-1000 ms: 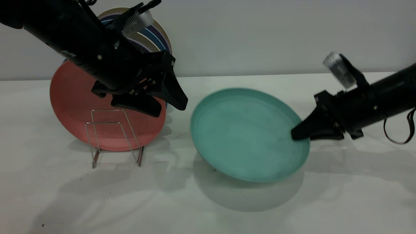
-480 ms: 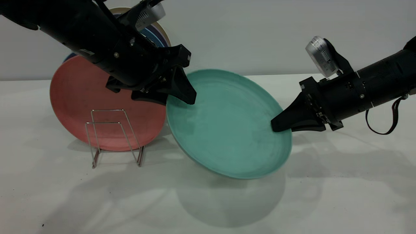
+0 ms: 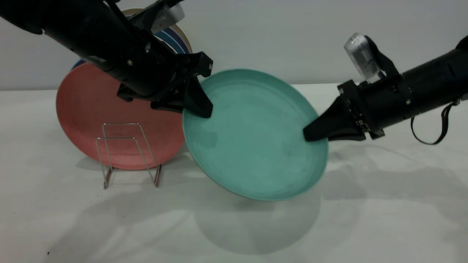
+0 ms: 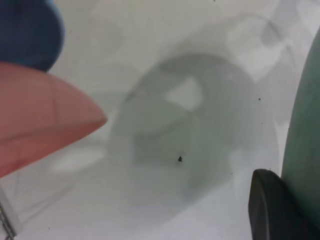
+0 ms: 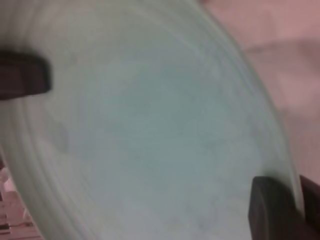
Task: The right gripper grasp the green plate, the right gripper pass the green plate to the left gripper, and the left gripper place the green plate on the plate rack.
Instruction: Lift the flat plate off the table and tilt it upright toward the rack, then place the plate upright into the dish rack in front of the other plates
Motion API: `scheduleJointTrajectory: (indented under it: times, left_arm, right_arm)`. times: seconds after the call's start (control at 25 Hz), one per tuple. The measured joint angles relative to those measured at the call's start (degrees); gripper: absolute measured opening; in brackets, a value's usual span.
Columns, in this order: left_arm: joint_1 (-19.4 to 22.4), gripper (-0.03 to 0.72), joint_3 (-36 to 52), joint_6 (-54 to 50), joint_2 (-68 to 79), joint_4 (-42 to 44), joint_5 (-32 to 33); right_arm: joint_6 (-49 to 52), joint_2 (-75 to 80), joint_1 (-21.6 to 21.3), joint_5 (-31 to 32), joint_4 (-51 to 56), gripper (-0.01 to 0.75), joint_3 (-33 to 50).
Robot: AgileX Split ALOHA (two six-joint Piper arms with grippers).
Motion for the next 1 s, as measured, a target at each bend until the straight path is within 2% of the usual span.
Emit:
scheduleJointTrajectory:
  times: [0.12, 0.32, 0.4, 0.48, 0.56, 0.68, 0.88, 1.0]
  left_arm:
    - [-0.06, 0.054, 0.00, 1.62, 0.00, -0.26, 1.57]
    - [-0.06, 0.054, 0.00, 3.61, -0.06, -0.03, 1.58]
    - [-0.06, 0.054, 0.00, 5.88, -0.60, 0.36, 1.44]
    - [-0.06, 0.054, 0.00, 9.13, -1.83, 0.82, 1.31]
    - [0.37, 0.054, 0.00, 13.58, -3.98, 2.02, 1.50]
    - [2.75, 0.054, 0.00, 20.00, -8.73, 5.88, 3.61]
    - [10.21, 0.054, 0.00, 27.17, -17.44, 14.50, 9.55]
    - [14.49, 0.054, 0.00, 31.87, -21.24, 18.34, 12.50]
  right_arm:
    - [-0.03, -2.06, -0.05, 0.07, 0.99, 0.190, 0.06]
    - [0.02, -8.24, -1.55, -0.33, 1.92, 0.495, 0.06]
    - [0.02, -12.13, -3.25, -0.06, 2.94, 0.587, 0.16]
    - [0.33, -16.23, -5.08, 1.49, 2.97, 0.642, 0.16]
    - [2.08, -21.09, -6.99, 4.18, 1.74, 0.651, 0.16]
    - [6.86, -28.19, -8.91, 9.77, -2.89, 0.616, 0.16]
    - [16.35, -38.75, -9.55, 12.82, -14.71, 0.500, 0.27]
    - [23.40, -44.90, -9.55, 13.43, -22.78, 0.468, 0.45]
